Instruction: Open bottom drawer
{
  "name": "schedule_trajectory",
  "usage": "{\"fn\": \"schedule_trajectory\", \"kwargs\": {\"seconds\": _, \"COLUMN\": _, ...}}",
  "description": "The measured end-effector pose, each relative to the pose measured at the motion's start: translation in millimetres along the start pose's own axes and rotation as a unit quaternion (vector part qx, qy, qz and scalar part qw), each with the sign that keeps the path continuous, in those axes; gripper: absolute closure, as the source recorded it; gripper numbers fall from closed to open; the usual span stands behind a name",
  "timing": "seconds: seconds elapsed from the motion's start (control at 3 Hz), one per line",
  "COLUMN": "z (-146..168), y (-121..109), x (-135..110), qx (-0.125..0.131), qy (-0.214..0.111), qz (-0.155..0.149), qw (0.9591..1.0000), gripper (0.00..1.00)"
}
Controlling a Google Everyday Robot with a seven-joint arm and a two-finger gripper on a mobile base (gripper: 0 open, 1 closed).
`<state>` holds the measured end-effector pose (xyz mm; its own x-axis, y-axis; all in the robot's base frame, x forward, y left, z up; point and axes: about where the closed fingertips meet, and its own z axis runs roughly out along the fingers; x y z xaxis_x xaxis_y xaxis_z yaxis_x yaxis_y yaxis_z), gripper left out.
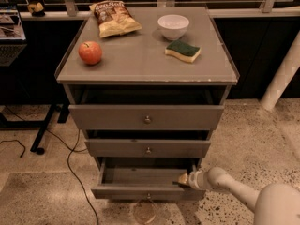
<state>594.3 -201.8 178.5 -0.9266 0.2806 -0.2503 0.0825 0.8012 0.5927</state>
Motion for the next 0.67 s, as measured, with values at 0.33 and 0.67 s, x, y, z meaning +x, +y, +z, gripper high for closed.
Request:
{"fn": "schedule_trajectory", "kwargs": {"seconds": 0.33, "z": -18.1, "y": -21.6, "x": 28.8, "qx": -0.004, "qy": 0.012, "qz": 0.058, "qw": 0.9982, "gripper": 1.00}}
{"fn": "schedule_trajectory", "kwargs": {"seconds": 0.67, "z": -18.0, "y": -21.6, "x": 28.9, "qx": -0.004, "qy": 0.012, "qz": 0.058, "qw": 0.9982, "gripper": 1.00}}
